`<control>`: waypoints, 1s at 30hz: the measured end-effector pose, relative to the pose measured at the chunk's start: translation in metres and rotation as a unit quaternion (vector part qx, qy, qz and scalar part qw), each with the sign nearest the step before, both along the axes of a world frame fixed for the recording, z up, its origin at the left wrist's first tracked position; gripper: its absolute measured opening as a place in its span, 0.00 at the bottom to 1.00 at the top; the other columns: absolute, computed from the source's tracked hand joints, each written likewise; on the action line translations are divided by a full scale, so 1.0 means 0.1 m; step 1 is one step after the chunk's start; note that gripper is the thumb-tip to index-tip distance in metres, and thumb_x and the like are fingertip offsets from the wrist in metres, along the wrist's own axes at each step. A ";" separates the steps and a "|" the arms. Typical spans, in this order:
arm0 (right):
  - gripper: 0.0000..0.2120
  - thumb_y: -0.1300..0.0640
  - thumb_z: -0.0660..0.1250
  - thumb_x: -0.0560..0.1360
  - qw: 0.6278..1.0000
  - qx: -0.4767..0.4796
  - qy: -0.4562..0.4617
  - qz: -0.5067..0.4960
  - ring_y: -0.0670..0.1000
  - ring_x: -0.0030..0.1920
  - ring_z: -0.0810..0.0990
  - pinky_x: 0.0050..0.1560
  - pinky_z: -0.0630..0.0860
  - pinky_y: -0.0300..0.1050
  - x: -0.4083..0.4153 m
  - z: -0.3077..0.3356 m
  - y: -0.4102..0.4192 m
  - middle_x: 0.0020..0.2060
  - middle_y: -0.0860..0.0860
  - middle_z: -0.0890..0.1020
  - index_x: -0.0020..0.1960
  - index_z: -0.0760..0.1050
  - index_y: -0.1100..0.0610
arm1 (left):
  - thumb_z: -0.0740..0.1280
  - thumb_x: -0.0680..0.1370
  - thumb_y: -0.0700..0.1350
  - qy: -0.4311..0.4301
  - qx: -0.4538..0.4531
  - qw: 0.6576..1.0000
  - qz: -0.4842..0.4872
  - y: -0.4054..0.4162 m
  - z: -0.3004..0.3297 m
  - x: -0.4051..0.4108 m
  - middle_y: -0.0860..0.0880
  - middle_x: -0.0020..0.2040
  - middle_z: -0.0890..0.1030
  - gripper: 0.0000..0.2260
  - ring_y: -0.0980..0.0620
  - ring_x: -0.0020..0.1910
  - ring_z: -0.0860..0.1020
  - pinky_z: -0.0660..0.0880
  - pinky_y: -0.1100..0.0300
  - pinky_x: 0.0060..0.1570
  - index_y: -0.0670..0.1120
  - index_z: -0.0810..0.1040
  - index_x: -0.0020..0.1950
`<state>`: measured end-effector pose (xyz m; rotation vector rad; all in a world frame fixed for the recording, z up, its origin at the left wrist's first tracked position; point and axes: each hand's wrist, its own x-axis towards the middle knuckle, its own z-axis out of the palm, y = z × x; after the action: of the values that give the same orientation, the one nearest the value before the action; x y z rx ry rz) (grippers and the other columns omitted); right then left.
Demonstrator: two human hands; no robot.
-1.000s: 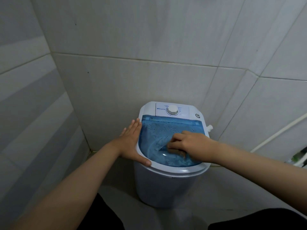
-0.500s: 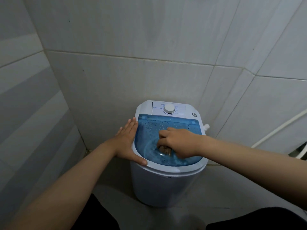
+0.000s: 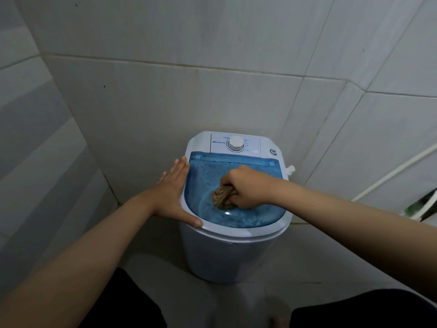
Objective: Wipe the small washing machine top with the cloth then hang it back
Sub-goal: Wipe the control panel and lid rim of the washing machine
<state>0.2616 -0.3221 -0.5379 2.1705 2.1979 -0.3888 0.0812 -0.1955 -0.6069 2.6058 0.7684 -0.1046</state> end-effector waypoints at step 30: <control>0.28 0.70 0.61 0.68 0.986 0.116 0.042 0.115 0.56 0.62 0.75 0.56 0.77 0.50 -0.04 -0.43 -0.45 0.64 0.52 0.75 0.65 0.71 0.53 | 0.64 0.48 0.80 0.008 -0.004 1.000 0.002 -0.02 0.02 -0.01 0.51 0.74 0.26 0.71 0.52 0.71 0.26 0.35 0.47 0.72 0.47 0.29 0.74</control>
<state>0.2579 -0.3672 -0.5804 1.9989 2.6233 -0.2279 0.0799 -0.1979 -0.6049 2.5982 0.7767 -0.1270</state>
